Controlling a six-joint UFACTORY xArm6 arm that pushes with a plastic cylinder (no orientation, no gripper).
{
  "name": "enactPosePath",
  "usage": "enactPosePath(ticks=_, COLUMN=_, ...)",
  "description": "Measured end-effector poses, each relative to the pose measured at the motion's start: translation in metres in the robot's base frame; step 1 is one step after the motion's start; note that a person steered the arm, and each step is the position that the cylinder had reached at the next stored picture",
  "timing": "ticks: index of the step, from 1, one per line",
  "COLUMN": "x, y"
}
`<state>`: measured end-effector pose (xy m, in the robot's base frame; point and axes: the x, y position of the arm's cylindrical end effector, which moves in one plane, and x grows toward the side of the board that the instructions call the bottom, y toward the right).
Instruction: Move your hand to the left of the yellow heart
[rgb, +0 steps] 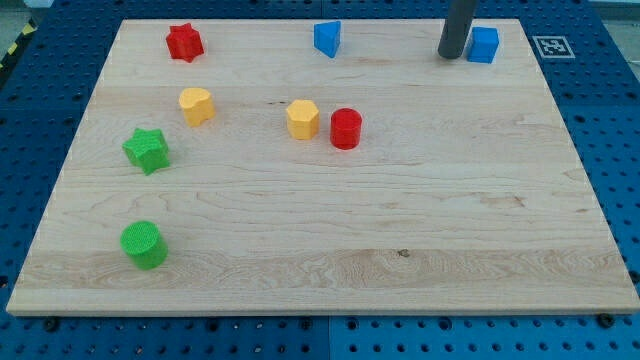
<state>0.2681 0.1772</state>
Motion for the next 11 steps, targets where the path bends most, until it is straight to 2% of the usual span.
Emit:
enactPosePath(ticks=1, x=0.003, y=0.000)
enactPosePath(ticks=3, x=0.062, y=-0.015)
enactPosePath(ticks=4, x=0.074, y=-0.029)
enactPosePath(ticks=7, x=0.071, y=-0.116)
enactPosePath(ticks=8, x=0.071, y=-0.160)
enactPosePath(ticks=11, x=0.045, y=-0.402)
